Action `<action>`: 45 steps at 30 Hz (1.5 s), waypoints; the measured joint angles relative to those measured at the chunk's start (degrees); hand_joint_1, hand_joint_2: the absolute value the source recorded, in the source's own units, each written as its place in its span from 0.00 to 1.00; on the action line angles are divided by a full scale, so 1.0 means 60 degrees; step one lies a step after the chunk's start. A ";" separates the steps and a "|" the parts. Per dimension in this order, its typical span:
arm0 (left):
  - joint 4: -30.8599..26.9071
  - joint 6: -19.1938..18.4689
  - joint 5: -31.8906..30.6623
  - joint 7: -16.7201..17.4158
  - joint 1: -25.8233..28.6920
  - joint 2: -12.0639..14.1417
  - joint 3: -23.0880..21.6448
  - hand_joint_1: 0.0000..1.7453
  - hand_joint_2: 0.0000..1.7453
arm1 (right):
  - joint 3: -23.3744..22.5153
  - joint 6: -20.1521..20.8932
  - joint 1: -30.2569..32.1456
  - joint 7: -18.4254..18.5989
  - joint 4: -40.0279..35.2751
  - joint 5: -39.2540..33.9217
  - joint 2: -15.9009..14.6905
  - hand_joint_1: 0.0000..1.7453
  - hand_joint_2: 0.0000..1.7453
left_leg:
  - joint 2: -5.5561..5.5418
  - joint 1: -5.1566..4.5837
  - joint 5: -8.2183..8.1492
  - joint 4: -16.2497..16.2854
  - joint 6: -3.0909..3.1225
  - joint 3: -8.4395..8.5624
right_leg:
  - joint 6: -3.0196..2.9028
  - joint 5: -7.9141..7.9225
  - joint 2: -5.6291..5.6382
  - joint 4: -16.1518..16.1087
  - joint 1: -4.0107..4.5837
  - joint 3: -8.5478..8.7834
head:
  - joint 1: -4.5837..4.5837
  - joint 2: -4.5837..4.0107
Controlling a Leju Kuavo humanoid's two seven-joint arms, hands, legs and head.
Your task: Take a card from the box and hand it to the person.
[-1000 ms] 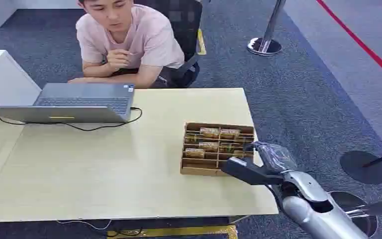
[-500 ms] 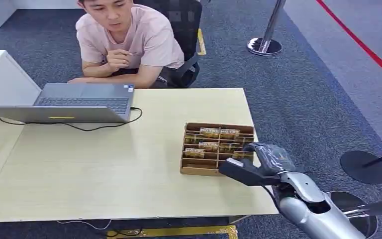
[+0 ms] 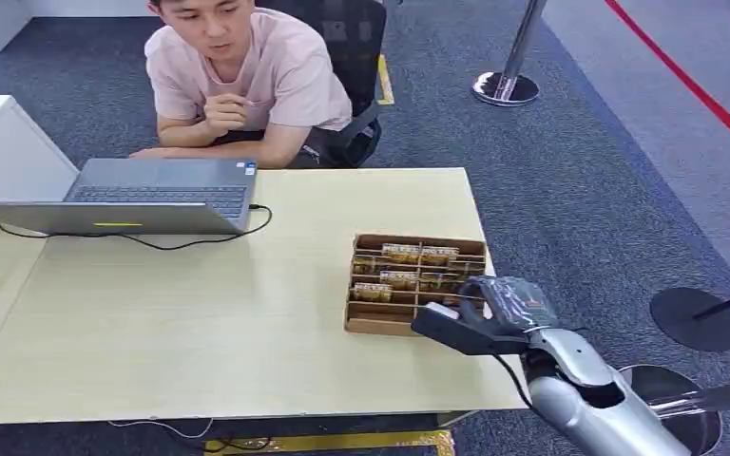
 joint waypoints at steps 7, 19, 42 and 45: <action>0.0000 0.0044 -0.0018 -0.0073 -0.0001 0.0000 0.0000 0.00 1.00 | 0.0055 0.0040 -0.0017 0.0011 0.0000 0.0058 0.0066 0.72 1.00 | 0.0000 0.0000 0.0003 0.0000 0.0003 0.0003 | 0.0001 0.0002 0.0000 0.0000 0.0000 0.0002 | -0.0004 0.0000; 0.0000 0.0423 -0.0058 -0.0113 -0.0001 0.0000 -0.0004 0.00 1.00 | 0.0080 -0.0142 0.0025 0.0022 -0.0094 0.0430 0.0106 0.72 1.00 | 0.0001 0.0000 0.0008 0.0000 0.0002 0.0009 | 0.0005 0.0011 0.0003 0.0000 0.0000 0.0004 | -0.0004 0.0000; 0.0000 0.0514 0.0055 -0.0222 -0.0002 -0.0018 0.0004 0.00 1.00 | -0.1123 -0.3502 0.0148 -0.2410 -0.1909 -0.0222 0.0277 0.72 1.00 | 0.0002 -0.0003 0.0010 0.0003 0.0004 0.0007 | 0.0003 0.0015 0.0003 -0.0001 -0.0003 0.0003 | 0.0000 0.0000; 0.0000 0.0510 0.0047 -0.0218 -0.0024 -0.0018 0.0004 0.00 1.00 | -0.1341 -0.4486 0.0133 -0.3121 -0.2080 -0.0001 0.0560 0.72 1.00 | 0.0003 -0.0001 0.0010 0.0002 0.0004 0.0008 | 0.0003 0.0015 0.0003 0.0000 -0.0001 0.0006 | 0.0000 0.0000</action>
